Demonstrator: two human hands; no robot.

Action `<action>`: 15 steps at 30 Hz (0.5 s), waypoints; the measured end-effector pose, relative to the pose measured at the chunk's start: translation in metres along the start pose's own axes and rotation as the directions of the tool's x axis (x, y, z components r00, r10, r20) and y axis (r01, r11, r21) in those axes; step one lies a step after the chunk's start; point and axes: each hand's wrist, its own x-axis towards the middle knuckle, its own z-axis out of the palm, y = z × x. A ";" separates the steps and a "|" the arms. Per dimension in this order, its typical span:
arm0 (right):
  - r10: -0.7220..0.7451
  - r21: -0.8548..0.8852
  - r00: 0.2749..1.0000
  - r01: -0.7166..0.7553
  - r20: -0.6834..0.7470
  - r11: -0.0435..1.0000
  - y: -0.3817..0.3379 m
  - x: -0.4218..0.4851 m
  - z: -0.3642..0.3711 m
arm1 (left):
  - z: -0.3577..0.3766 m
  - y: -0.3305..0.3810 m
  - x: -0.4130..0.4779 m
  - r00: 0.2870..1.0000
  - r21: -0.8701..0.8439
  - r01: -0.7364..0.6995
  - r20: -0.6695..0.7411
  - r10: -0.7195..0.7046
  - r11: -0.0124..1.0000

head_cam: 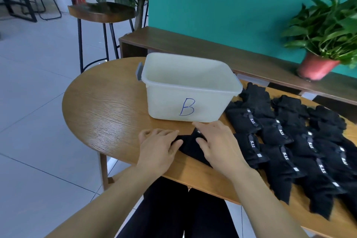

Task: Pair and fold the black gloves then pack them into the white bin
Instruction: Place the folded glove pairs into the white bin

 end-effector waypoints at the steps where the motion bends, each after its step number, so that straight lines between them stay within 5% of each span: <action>1: 0.018 -0.008 0.999 -0.018 0.043 1.000 -0.002 0.006 -0.001 | 0.000 0.001 0.001 1.000 -0.002 0.003 0.014 -0.003 1.000; 8: 0.156 -0.136 0.894 -0.109 0.419 0.985 0.003 0.028 0.008 | -0.001 0.006 -0.001 0.996 0.005 0.008 0.089 -0.009 1.000; 15: 0.162 -0.099 0.792 -0.128 0.589 0.987 0.006 0.038 0.016 | 0.005 0.000 -0.007 0.998 -0.055 -0.055 -0.012 0.054 0.997</action>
